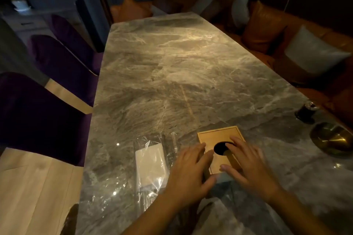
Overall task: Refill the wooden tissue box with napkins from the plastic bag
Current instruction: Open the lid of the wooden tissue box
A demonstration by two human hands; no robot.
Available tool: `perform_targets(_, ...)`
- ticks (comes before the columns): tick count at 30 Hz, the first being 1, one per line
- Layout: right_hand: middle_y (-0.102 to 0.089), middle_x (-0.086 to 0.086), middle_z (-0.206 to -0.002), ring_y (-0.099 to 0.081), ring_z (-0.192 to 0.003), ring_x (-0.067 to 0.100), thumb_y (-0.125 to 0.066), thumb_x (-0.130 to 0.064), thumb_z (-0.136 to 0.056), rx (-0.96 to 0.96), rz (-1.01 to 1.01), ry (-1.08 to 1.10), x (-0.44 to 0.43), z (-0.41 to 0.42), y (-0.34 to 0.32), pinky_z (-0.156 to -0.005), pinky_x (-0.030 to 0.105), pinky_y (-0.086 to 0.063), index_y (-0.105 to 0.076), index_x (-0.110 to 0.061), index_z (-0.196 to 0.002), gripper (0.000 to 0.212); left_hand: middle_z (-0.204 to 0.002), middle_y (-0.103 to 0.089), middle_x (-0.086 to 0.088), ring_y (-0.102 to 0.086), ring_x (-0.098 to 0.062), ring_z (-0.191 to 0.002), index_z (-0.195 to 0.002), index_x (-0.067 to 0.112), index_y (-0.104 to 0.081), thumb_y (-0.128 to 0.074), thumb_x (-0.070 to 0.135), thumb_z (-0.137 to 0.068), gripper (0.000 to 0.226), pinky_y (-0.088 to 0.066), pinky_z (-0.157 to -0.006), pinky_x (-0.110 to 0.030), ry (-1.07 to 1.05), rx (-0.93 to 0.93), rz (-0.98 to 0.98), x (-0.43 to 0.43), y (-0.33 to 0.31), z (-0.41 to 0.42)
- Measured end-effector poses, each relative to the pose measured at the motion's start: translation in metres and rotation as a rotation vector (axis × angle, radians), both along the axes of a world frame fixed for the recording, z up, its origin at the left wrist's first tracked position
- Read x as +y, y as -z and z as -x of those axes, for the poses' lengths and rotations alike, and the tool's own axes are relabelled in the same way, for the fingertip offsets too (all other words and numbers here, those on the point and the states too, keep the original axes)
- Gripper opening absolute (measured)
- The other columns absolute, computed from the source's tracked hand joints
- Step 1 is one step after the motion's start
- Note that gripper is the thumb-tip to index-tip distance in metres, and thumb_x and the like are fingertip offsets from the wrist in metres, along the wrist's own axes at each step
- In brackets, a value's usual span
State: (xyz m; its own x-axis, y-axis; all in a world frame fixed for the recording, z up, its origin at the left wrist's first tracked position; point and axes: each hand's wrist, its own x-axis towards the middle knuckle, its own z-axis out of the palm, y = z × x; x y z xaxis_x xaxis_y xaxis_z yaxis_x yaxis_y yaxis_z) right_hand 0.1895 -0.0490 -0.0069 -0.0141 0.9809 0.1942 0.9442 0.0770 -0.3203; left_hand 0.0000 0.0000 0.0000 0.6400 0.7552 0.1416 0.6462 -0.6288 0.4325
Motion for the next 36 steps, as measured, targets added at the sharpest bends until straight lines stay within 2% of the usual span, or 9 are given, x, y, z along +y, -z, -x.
perform_targets(6, -0.059, -0.003, -0.128, -0.036, -0.120, 0.001, -0.028, -0.069, -0.084, -0.026, 0.035, -0.107, -0.001, -0.006, -0.009, -0.093, 0.036, -0.028, -0.057, -0.027, -0.118, 0.061, -0.159, -0.006, -0.009, 0.008, -0.024, -0.145, -0.146, 0.030, -0.020, -0.026, 0.069, -0.084, 0.073, 0.005, -0.110, -0.037, 0.160, 0.178, 0.040, 0.012, -0.007, -0.010)
perform_targets(8, -0.052, -0.006, -0.137, -0.029, -0.127, -0.003, -0.036, -0.070, -0.077, -0.021, 0.084, -0.120, 0.000, -0.009, -0.012, -0.100, 0.033, -0.018, -0.056, -0.028, -0.121, 0.063, -0.159, 0.000, -0.011, 0.009, -0.028, -0.146, -0.146, 0.030, -0.020, -0.030, 0.072, -0.079, 0.080, 0.004, -0.112, -0.038, 0.184, 0.266, 0.058, 0.019, -0.013, -0.013)
perform_targets(11, -0.027, -0.005, -0.153, -0.005, -0.137, 0.001, -0.043, -0.062, -0.076, -0.086, 0.159, -0.151, 0.002, -0.014, -0.015, -0.104, 0.025, -0.001, -0.049, -0.030, -0.127, 0.060, -0.159, 0.003, -0.015, 0.011, -0.031, -0.145, -0.138, 0.024, -0.031, -0.051, 0.053, -0.083, 0.065, -0.002, -0.117, -0.045, 0.233, 0.323, 0.109, 0.026, -0.017, -0.019)
perform_targets(14, -0.006, -0.002, -0.157, 0.007, -0.144, 0.013, -0.056, -0.053, -0.080, -0.159, 0.309, -0.130, 0.010, -0.016, -0.028, -0.111, 0.032, 0.001, -0.044, -0.032, -0.126, 0.052, -0.158, 0.001, -0.017, 0.009, -0.032, -0.145, -0.132, 0.019, -0.037, -0.061, 0.042, -0.082, 0.060, -0.001, -0.117, -0.043, 0.257, 0.340, 0.116, 0.031, -0.020, -0.024)
perform_targets(18, -0.009, -0.003, -0.155, -0.005, -0.141, 0.017, -0.059, -0.052, -0.079, -0.193, 0.434, -0.156, 0.019, -0.017, -0.048, -0.112, 0.033, -0.002, -0.042, -0.034, -0.127, 0.054, -0.156, -0.012, -0.017, -0.003, -0.033, -0.144, -0.129, 0.017, -0.042, -0.067, 0.039, -0.078, 0.060, -0.003, -0.117, -0.041, 0.287, 0.376, 0.111, 0.038, -0.029, -0.028)
perform_targets(22, -0.018, -0.005, -0.151, -0.019, -0.133, 0.023, -0.063, -0.053, -0.075, -0.120, 0.534, -0.147, 0.028, -0.020, -0.064, -0.103, 0.031, -0.023, -0.050, -0.035, -0.114, 0.045, -0.137, -0.037, -0.010, -0.034, -0.028, -0.124, -0.127, 0.022, -0.045, -0.069, 0.044, -0.073, 0.063, -0.037, -0.100, -0.042, 0.302, 0.363, 0.191, 0.050, -0.044, -0.029)
perform_targets(24, -0.028, -0.006, -0.147, -0.035, -0.124, 0.018, -0.067, -0.052, -0.073, -0.024, 0.602, -0.148, 0.037, -0.025, -0.074, -0.093, 0.027, -0.034, -0.053, -0.035, -0.108, 0.042, -0.129, -0.045, -0.007, -0.043, -0.026, -0.115, -0.126, 0.026, -0.046, -0.069, 0.046, -0.073, 0.061, -0.042, -0.090, -0.040, 0.282, 0.361, 0.283, 0.057, -0.054, -0.031)
perform_targets(29, -0.065, -0.001, -0.096, -0.061, -0.084, 0.012, -0.074, -0.044, -0.069, 0.321, 0.710, -0.181, 0.062, -0.035, -0.098, -0.070, 0.022, -0.045, -0.065, -0.026, -0.085, 0.025, -0.118, -0.056, -0.001, -0.052, -0.022, -0.106, -0.120, 0.029, -0.054, -0.065, 0.044, -0.079, 0.045, -0.041, -0.089, -0.037, 0.228, 0.243, 0.599, 0.078, -0.075, -0.030)
perform_targets(36, -0.065, -0.006, -0.082, -0.060, -0.087, 0.012, -0.068, -0.050, -0.069, 0.487, 0.743, -0.148, 0.089, -0.045, -0.110, -0.079, 0.029, -0.047, -0.070, -0.021, -0.082, 0.032, -0.120, -0.055, -0.005, -0.048, -0.022, -0.114, -0.120, 0.017, -0.057, -0.048, 0.040, -0.092, 0.037, -0.035, -0.095, -0.034, 0.162, -0.021, 0.759, 0.085, -0.079, -0.025)
